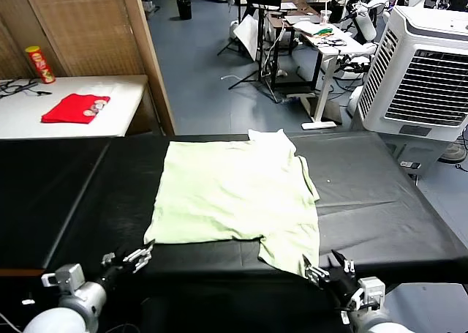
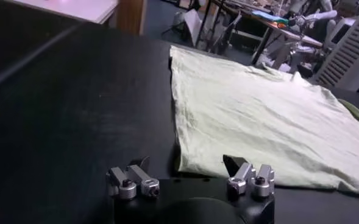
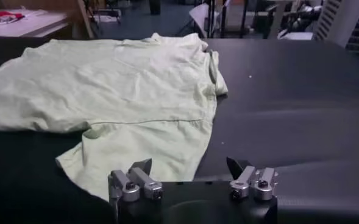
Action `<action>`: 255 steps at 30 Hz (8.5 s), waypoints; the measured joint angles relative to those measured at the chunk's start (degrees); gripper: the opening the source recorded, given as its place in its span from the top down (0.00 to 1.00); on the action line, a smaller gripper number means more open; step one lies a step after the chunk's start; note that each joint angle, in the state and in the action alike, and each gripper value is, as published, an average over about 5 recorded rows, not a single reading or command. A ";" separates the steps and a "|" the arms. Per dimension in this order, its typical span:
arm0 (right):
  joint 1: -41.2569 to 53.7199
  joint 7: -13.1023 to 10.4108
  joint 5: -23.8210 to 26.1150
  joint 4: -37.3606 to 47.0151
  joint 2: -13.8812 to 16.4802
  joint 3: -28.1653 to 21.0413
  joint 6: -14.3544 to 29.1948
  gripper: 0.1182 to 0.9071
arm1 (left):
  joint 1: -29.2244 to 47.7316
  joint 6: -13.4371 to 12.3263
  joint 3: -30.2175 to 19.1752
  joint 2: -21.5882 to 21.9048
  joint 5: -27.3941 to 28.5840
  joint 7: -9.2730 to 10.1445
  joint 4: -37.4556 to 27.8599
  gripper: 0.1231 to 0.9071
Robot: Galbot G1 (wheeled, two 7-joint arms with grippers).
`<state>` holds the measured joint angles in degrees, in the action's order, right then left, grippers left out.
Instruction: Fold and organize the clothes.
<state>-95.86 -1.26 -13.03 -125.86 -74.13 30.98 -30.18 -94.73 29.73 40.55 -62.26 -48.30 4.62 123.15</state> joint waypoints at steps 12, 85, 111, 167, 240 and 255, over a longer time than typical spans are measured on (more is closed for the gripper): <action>-0.80 -0.80 -0.05 0.87 -1.23 -0.65 -0.10 0.65 | 2.68 -0.93 -1.89 -1.59 2.48 0.02 -3.89 0.32; 23.94 4.90 -0.91 18.70 6.92 -4.83 14.23 0.14 | 22.00 -10.16 -8.59 -5.05 18.36 0.71 -18.02 0.39; 17.95 3.90 -2.12 17.60 7.57 -4.53 10.93 1.00 | 17.41 -8.47 -7.99 -4.82 12.40 -2.74 -18.69 0.83; 41.35 -2.06 -8.52 25.04 9.56 -10.89 7.69 0.14 | 22.93 1.82 -9.86 6.34 2.82 7.92 -3.89 0.14; 43.51 -3.30 -8.68 26.45 9.84 -15.29 -1.86 0.99 | 40.10 4.61 -19.20 7.32 8.36 3.87 -21.29 0.99; 32.02 -4.64 -9.25 14.79 12.61 -13.89 -10.44 0.99 | 16.87 4.04 -8.53 9.38 14.14 3.47 -4.78 0.99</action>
<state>-63.85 -5.90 -22.29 -111.07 -61.52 17.09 -40.62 -77.85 33.77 32.02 -52.88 -34.16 8.08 118.37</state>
